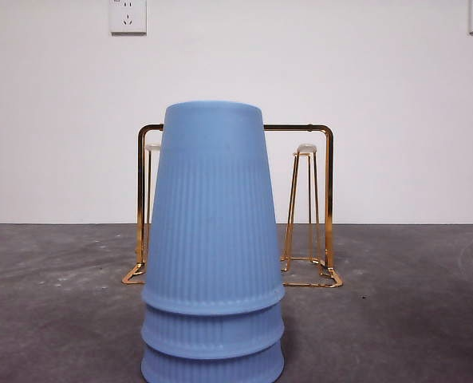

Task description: Pick the top cup and place it on cupholder, pick up the mid cup and place it on cupholder, last pick the bottom cup and place it on cupholder.

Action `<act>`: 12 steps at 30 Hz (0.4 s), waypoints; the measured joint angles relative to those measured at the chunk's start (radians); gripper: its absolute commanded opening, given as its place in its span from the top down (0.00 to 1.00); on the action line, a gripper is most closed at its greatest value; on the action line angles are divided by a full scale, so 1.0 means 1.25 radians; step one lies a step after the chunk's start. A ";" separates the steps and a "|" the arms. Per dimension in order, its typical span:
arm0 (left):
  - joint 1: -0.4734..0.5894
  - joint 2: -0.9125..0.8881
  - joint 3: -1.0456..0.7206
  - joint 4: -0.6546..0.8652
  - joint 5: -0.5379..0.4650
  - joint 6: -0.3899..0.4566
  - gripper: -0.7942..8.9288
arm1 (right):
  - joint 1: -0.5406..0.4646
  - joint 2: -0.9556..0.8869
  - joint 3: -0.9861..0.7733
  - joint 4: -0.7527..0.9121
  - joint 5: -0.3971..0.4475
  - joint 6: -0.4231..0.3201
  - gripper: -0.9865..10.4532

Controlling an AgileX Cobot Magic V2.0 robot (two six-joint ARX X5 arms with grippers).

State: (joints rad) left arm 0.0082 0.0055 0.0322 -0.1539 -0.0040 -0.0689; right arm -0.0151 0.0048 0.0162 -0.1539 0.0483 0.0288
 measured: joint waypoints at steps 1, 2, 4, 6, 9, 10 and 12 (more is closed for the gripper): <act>0.000 0.000 0.000 0.007 0.000 -0.003 0.91 | 0.000 0.000 0.000 0.000 -0.004 0.011 0.90; 0.000 0.000 0.000 0.009 0.000 -0.009 0.91 | 0.000 0.000 0.000 -0.003 -0.012 0.024 0.90; 0.000 0.000 0.000 0.006 0.005 -0.035 0.91 | 0.000 0.000 0.000 -0.006 -0.037 0.056 0.90; -0.002 0.001 0.000 0.006 0.022 -0.057 0.91 | 0.000 0.000 0.000 -0.006 -0.081 0.091 0.90; -0.012 0.014 0.005 -0.001 0.027 -0.085 0.91 | 0.000 0.000 0.002 -0.009 -0.125 0.146 0.90; -0.016 0.024 0.012 -0.006 0.027 -0.092 0.91 | 0.000 0.000 0.006 -0.014 -0.133 0.164 0.90; -0.025 0.052 0.041 -0.008 0.029 -0.111 0.91 | 0.000 0.001 0.027 -0.019 -0.145 0.202 0.90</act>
State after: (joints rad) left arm -0.0235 0.0711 0.0834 -0.1635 0.0322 -0.2081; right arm -0.0147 0.0063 0.0498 -0.1780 -0.1326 0.2813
